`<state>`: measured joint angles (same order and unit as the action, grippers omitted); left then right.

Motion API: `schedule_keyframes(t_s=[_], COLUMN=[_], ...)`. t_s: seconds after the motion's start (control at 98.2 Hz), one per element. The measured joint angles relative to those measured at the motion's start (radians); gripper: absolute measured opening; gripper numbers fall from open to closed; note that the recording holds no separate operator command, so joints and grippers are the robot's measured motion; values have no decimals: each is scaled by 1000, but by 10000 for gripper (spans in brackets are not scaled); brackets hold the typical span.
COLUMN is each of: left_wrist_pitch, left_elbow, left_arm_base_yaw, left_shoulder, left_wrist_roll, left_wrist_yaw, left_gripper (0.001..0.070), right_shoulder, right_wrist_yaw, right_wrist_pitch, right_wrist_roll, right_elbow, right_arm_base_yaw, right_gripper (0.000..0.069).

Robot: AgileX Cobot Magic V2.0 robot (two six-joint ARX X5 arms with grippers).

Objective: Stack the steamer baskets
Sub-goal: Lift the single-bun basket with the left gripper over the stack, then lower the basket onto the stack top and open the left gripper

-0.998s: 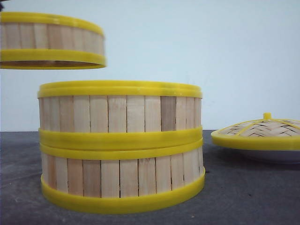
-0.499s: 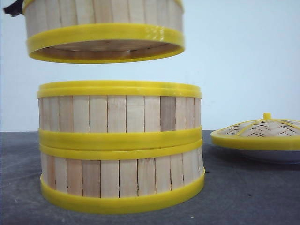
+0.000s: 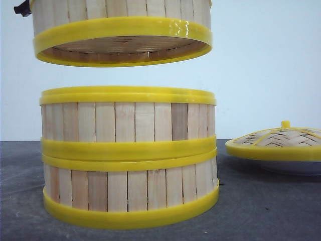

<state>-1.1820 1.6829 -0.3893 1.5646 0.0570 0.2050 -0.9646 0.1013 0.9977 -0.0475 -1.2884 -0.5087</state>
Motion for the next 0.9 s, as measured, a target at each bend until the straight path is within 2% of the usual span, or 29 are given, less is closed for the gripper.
schedule_keyframes(t_s=[0.896], left_wrist_pitch=[-2], left_elbow=[0], left_arm_base_yaw=[-35], left_shoulder=[135], left_wrist_roll=[8], left_wrist_yaw=[-30], left_gripper=[32], right_shoulder=[0], right_wrist_yaw=[0], right_wrist_pitch=[0], right_wrist_roll=[0], right_elbow=[0], right_arm_base_yaw=[0], right_gripper=[467])
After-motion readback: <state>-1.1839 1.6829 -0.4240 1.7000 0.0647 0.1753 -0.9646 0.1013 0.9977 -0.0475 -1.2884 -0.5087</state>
